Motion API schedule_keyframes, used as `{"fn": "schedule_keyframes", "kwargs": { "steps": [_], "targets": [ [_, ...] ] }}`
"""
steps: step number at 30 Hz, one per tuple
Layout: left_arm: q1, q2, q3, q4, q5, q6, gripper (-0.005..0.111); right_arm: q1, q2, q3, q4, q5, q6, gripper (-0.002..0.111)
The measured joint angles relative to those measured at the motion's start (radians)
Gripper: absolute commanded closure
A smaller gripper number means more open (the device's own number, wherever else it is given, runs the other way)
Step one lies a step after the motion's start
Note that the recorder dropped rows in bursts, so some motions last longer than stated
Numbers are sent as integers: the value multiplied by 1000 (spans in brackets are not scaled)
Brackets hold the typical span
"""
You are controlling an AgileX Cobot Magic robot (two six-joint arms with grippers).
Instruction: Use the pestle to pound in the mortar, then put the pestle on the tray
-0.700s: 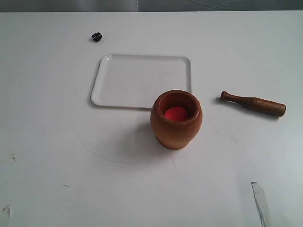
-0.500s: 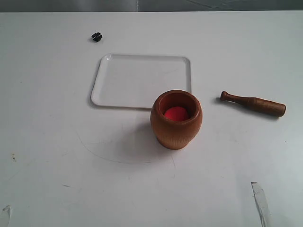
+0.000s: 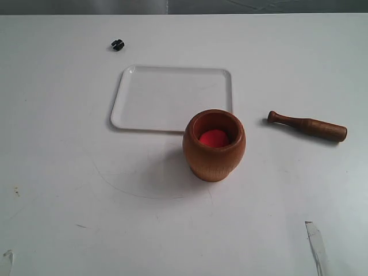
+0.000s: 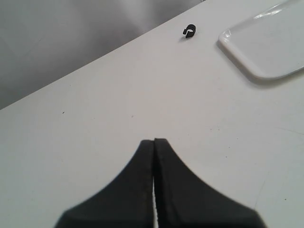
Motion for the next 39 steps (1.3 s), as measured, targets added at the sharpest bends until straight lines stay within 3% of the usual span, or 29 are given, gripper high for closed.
{"fn": "schedule_keyframes", "kwargs": {
  "steps": [9, 16, 21, 23, 28, 29, 35, 39],
  "targets": [
    [0, 0, 0, 0, 0, 0, 107, 0, -1, 0, -5, -419, 96, 108],
    [0, 0, 0, 0, 0, 0, 107, 0, 13, -3, -373, -855, 30, 108],
    [0, 0, 0, 0, 0, 0, 107, 0, 176, -165, -366, -941, -56, 108],
    [0, 0, 0, 0, 0, 0, 107, 0, 292, -274, -350, -855, -70, 108],
    [0, 0, 0, 0, 0, 0, 107, 0, 682, -686, -368, -304, -85, 108],
    [0, 0, 0, 0, 0, 0, 107, 0, 819, -809, -372, -90, -85, 108],
    [0, 0, 0, 0, 0, 0, 107, 0, 1246, -1239, -372, 606, -147, 108],
    [0, 0, 0, 0, 0, 0, 107, 0, 1433, -1393, -372, 964, -297, 108]
  ]
}}
